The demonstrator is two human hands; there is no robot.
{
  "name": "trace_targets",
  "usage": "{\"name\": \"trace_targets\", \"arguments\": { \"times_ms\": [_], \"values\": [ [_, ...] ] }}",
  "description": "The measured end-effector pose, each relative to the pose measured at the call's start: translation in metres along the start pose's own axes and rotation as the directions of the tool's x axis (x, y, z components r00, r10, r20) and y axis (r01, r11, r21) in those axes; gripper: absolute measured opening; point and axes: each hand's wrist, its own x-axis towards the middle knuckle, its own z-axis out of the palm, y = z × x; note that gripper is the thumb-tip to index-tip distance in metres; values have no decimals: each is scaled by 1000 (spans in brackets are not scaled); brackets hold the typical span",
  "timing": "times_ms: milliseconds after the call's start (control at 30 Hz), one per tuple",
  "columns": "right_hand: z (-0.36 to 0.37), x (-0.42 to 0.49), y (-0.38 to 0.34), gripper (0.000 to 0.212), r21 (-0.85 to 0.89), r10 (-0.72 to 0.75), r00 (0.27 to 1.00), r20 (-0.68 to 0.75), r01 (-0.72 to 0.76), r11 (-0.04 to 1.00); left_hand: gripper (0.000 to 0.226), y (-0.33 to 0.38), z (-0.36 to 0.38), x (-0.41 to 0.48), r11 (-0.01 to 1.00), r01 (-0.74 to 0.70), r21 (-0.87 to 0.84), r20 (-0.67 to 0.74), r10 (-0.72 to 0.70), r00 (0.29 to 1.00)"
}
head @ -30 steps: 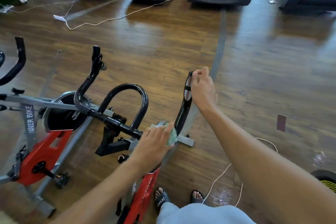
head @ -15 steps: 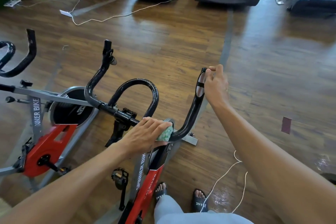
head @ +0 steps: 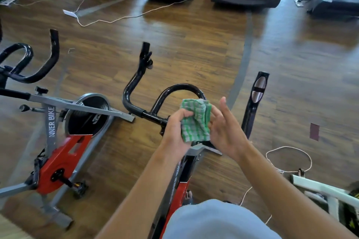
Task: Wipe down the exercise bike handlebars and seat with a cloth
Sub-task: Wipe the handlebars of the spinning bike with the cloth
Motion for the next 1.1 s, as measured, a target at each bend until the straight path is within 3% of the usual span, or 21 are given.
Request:
{"name": "trace_targets", "arguments": {
  "times_ms": [67,133,167,233,300,367,400,467,533,567,600,700,800,967,1100],
  "values": [
    [13,5,18,76,145,-1,999,32,-4,989,31,6,-5,1,1000,8,-10,16,-8,1000],
    [24,7,31,65,236,-11,999,-50,22,972,33,7,-12,4,992,-36,118,-15,38,999],
    [28,7,35,58,250,-20,996,-85,40,967,31,6,-14,6,959,-88,270,-56,106,993],
    [32,8,38,50,224,-35,987,-158,70,972,34,9,-21,9,748,-203,632,-81,324,942],
    [30,8,34,43,73,-85,959,-270,109,991,35,22,-36,12,493,-243,835,-51,509,859],
    [29,6,27,40,-378,-265,906,-330,131,917,27,45,-64,23,401,-215,890,-76,597,799],
    [26,5,25,42,-653,-374,885,-277,112,749,21,59,-80,32,399,-198,895,-110,629,769],
    [17,7,33,52,-979,-420,904,-80,9,206,12,81,-111,49,365,-151,919,-172,713,680],
    [7,12,59,59,-942,-342,928,146,26,-334,16,97,-130,66,287,-51,957,-206,789,579],
    [1,13,74,62,-854,-303,921,244,56,-517,21,105,-135,75,257,5,966,-218,808,548],
    [-6,15,84,67,-792,-274,915,295,74,-606,28,111,-139,82,257,63,964,-250,805,538],
    [-31,-1,80,85,-754,-250,911,329,94,-651,51,117,-148,102,282,180,943,-331,719,611],
    [-31,-3,73,85,-713,-204,918,341,112,-692,54,105,-158,114,346,171,923,-366,643,673],
    [-19,16,83,84,-763,-219,924,314,108,-638,46,95,-159,117,433,75,898,-384,691,613],
    [-17,7,57,73,-861,-243,919,312,165,-480,44,91,-161,121,442,56,895,-390,716,579]
  ]
}}
